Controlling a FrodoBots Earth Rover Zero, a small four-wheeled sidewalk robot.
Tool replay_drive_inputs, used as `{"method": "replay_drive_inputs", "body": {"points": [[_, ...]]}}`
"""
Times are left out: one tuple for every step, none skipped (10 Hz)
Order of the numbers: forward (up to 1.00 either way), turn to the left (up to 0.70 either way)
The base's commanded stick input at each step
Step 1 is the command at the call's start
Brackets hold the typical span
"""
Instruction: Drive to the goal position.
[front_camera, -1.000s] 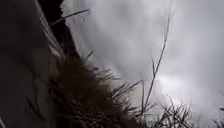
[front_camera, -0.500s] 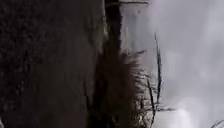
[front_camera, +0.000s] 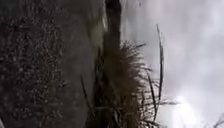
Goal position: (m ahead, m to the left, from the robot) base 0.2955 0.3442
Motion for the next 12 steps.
{"method": "replay_drive_inputs", "body": {"points": [[0.0,0.0],[0.0,0.0],[0.0,0.0],[0.0,0.0],[0.0,0.0],[0.0,0.0],[0.0,0.0],[0.0,0.0],[0.0,0.0],[-0.07,0.0],[-0.45,0.0],[-0.36,0.0]]}}
